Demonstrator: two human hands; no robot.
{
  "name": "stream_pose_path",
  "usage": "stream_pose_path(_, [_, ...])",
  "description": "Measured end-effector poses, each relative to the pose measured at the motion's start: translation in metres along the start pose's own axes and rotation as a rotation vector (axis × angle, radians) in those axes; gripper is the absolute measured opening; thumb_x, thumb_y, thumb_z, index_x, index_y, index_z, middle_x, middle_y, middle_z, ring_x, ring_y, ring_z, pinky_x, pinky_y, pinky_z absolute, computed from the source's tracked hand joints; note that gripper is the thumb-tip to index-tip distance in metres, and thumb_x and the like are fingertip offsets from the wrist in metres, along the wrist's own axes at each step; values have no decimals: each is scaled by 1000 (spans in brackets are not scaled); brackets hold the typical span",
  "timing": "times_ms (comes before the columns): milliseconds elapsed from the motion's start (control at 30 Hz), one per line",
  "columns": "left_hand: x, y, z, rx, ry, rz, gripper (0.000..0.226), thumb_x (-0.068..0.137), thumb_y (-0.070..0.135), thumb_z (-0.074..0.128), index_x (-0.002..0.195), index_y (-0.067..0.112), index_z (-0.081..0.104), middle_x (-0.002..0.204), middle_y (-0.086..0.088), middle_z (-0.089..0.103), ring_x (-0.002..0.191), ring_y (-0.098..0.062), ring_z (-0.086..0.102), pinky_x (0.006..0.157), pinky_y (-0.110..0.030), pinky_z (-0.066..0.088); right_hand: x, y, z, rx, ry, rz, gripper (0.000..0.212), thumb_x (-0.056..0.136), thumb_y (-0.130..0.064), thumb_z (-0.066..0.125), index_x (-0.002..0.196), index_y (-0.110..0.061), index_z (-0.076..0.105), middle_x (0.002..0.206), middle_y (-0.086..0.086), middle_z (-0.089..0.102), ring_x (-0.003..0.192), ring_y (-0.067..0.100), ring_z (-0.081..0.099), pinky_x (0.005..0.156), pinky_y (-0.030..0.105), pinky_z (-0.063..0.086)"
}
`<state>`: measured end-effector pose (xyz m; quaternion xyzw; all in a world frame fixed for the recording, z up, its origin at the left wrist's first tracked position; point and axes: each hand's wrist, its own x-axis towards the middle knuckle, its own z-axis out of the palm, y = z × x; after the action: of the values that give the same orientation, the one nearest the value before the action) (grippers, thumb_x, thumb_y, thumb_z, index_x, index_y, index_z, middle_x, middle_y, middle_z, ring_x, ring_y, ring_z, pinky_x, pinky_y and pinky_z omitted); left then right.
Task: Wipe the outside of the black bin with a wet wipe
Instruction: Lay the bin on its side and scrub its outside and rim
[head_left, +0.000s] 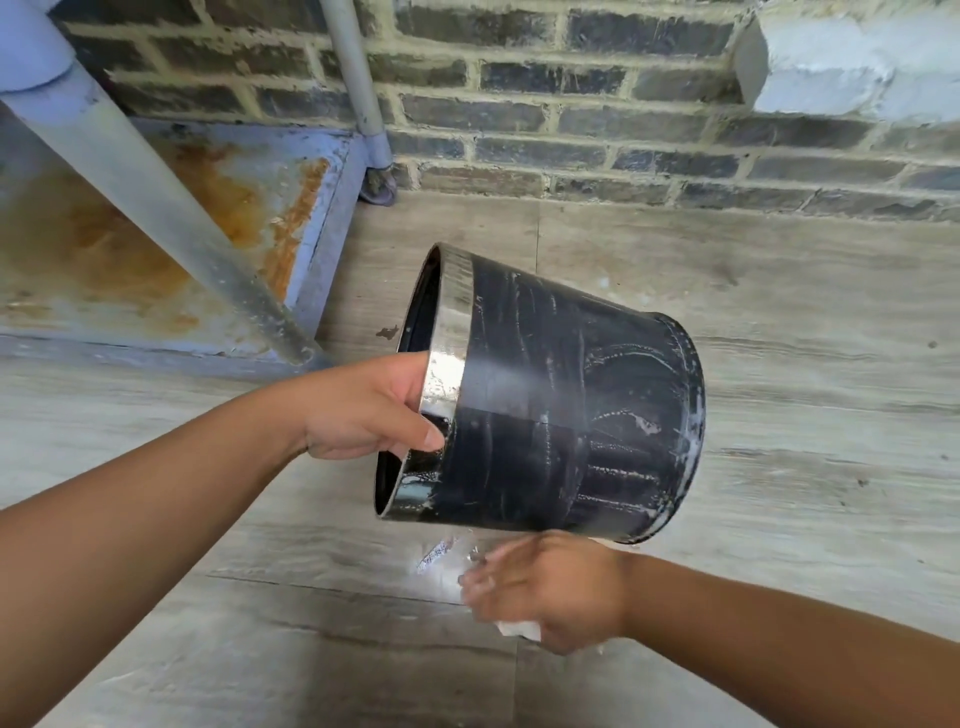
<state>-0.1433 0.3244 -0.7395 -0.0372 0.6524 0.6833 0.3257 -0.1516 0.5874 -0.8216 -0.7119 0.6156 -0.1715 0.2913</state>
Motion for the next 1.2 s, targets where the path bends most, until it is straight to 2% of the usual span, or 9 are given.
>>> stream_pose_path(67, [4, 11, 7, 32, -64, -18, 56, 77, -9, 54, 128, 13, 50, 101, -1, 67, 77, -10, 59, 68, -28, 47, -8, -7, 1, 24, 52, 16, 46, 70, 5, 62, 115, -4, 67, 124, 15, 66, 114, 33, 62, 97, 50, 49])
stream_pose_path(133, [9, 21, 10, -5, -117, -12, 50, 79, -11, 50, 122, 15, 53, 89, 11, 72, 72, -1, 64, 61, -19, 51, -7, -16, -21, 96, 313, -24, 32, 81, 0, 60, 112, -5, 69, 119, 13, 69, 112, 26, 65, 97, 44, 50])
stream_pose_path(233, [12, 27, 19, -256, -155, -25, 32, 85, 8, 58, 113, 21, 66, 93, -1, 73, 78, -17, 68, 61, -30, 57, -1, -17, -77, 241, 901, 8, 20, 91, -12, 59, 106, -3, 70, 109, 8, 72, 102, 15, 69, 92, 32, 53])
stream_pose_path(333, [19, 31, 29, -410, -170, -26, 50, 83, 53, 57, 120, 20, 64, 110, -9, 70, 96, -26, 67, 76, -41, 57, 14, 10, -147, 175, 1222, 365, 20, 92, -15, 61, 109, -11, 70, 99, -11, 70, 88, -5, 64, 82, 21, 51])
stream_pose_path(433, [26, 35, 39, -548, -262, -26, 80, 82, 73, 37, 129, 12, 57, 123, -15, 63, 108, -33, 62, 84, -46, 52, 34, 32, -175, 178, 1091, 548, 29, 93, -20, 61, 121, -17, 64, 103, -11, 66, 94, 1, 60, 88, 25, 49])
stream_pose_path(533, [27, 36, 45, -687, -345, 15, 94, 77, 80, 40, 136, 8, 48, 132, -22, 51, 119, -42, 51, 94, -58, 44, 41, 30, -164, 119, 904, 418, 32, 95, -25, 55, 122, -13, 66, 118, 2, 69, 107, 4, 60, 96, 22, 46])
stream_pose_path(667, [24, 36, 47, -791, -302, 55, 106, 73, 86, 35, 140, 3, 44, 133, -25, 48, 120, -44, 49, 97, -62, 40, 30, 18, -138, 55, 951, 246, 29, 93, -15, 58, 118, -3, 66, 125, 13, 64, 120, 19, 59, 103, 38, 47])
stream_pose_path(900, [19, 33, 44, -872, -264, 87, 102, 75, 84, 36, 125, -2, 56, 82, -7, 62, 80, -27, 63, 69, -39, 54, 14, -5, -104, -262, 764, -34, 29, 91, -26, 60, 105, -5, 73, 110, 10, 72, 120, 27, 58, 107, 45, 41])
stream_pose_path(1200, [31, 55, 37, -695, 46, 138, 74, 87, 64, 41, 124, 3, 57, 103, -16, 72, 87, -29, 72, 71, -36, 59, 0, -19, -10, -514, 422, -288, 16, 95, -15, 58, 89, -14, 72, 78, 1, 68, 81, 20, 66, 100, 33, 46])
